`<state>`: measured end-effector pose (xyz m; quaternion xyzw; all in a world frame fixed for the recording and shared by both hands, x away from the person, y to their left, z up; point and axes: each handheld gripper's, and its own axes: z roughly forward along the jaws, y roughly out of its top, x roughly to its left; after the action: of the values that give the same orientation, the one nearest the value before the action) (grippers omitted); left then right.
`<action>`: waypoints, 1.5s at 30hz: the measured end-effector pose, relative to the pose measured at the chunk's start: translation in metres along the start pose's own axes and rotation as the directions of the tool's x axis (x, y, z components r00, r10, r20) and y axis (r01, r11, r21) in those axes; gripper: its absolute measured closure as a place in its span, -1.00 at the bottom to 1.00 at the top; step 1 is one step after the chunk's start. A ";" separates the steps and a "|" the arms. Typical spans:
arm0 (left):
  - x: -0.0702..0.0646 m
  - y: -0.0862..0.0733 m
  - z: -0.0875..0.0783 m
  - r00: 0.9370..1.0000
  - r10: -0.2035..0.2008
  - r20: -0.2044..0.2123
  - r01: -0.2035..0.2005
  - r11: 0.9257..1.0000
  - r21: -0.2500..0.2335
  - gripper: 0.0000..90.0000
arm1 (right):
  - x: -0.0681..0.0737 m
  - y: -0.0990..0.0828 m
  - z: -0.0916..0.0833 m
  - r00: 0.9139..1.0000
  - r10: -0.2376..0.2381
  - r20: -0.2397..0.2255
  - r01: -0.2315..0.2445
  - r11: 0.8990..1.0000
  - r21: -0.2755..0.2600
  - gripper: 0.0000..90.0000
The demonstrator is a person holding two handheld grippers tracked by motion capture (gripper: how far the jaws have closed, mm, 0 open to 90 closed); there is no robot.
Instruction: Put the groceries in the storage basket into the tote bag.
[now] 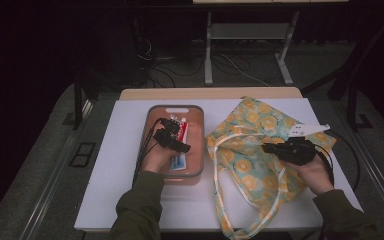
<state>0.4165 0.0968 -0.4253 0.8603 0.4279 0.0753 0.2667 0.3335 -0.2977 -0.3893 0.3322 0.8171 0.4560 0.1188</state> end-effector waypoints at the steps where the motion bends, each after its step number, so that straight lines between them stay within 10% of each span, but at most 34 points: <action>1: 0.001 -0.001 -0.001 1.000 -0.014 0.005 0.014 1.000 -0.007 -0.32 | 0.000 0.000 0.000 1.000 0.000 0.000 0.000 1.000 0.001 0.96; 12: 0.006 -0.001 -0.010 0.994 -0.095 0.047 0.096 0.995 -0.018 0.61 | 0.001 0.000 0.000 1.000 -0.009 0.009 0.009 1.000 0.001 0.96; 32: 0.001 0.007 -0.038 0.999 -0.039 0.018 0.040 0.995 -0.089 0.68 | -0.002 0.000 -0.002 1.000 -0.003 0.018 0.003 1.000 -0.013 0.97; 45: -0.029 0.007 -0.084 0.989 0.104 0.101 -0.080 0.974 -0.212 0.68 | -0.004 -0.001 -0.003 1.000 0.003 0.029 -0.002 1.000 -0.020 0.97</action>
<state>0.3731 0.1039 -0.3473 0.8496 0.3617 0.0835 0.3747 0.3348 -0.3026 -0.3885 0.3386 0.8103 0.4593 0.1334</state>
